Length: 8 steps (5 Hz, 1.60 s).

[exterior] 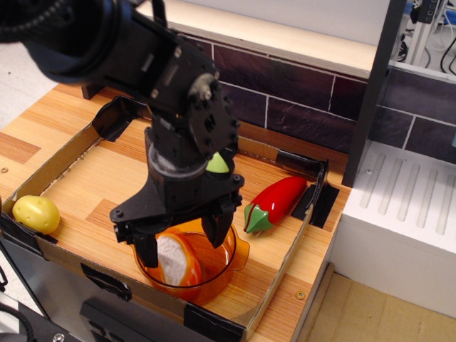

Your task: Take sushi out of pot

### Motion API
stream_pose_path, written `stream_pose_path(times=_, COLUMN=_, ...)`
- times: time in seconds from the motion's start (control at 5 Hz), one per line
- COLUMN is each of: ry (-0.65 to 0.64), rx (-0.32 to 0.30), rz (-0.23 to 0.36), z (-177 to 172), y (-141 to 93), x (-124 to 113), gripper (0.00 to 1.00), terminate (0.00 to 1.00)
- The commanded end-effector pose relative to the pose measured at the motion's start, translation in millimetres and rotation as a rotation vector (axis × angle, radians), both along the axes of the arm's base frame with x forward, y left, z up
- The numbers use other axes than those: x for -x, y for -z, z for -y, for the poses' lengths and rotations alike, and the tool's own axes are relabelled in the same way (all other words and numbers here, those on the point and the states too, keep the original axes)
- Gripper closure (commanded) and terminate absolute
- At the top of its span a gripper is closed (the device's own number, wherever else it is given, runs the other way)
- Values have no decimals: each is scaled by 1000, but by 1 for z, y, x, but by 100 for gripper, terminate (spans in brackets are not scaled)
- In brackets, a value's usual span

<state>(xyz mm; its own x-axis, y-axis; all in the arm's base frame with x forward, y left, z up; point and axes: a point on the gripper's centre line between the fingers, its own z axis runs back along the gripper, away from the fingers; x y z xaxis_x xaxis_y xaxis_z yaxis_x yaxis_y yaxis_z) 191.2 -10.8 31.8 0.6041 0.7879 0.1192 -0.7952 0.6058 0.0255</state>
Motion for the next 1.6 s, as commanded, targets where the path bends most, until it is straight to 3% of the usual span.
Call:
stream_pose_path(times=0.0, ry=10, rx=-20, rz=5, z=0, y=9, x=-8, gripper=0, terminate=0)
stream_pose_path(times=0.2, ry=16, rx=-27, rz=15, z=1, y=11, x=-8, gripper=0, terminate=0)
stream_pose_path(times=0.4, ry=16, rx=-22, rz=22, z=0, y=11, x=-12, gripper=100, terminate=0)
stream_pose_path(times=0.6, ry=-13, rx=-3, rz=31, z=-2, y=5, x=-13, gripper=100, terminate=0)
stream_pose_path(times=0.8, ry=-23, rx=16, rz=55, z=-6, y=-18, x=-13, gripper=100, terminate=0)
stream_pose_path(times=1.0, ry=-62, rx=81, rz=73, z=-17, y=-57, x=-18, gripper=100, terminate=0)
stream_pose_path(times=1.2, ry=-84, rx=103, rz=94, z=-36, y=-91, x=-32, gripper=100, terminate=0)
stream_pose_path(times=1.4, ry=-115, rx=68, rz=26, z=-63, y=-70, x=-55, gripper=100, terminate=0)
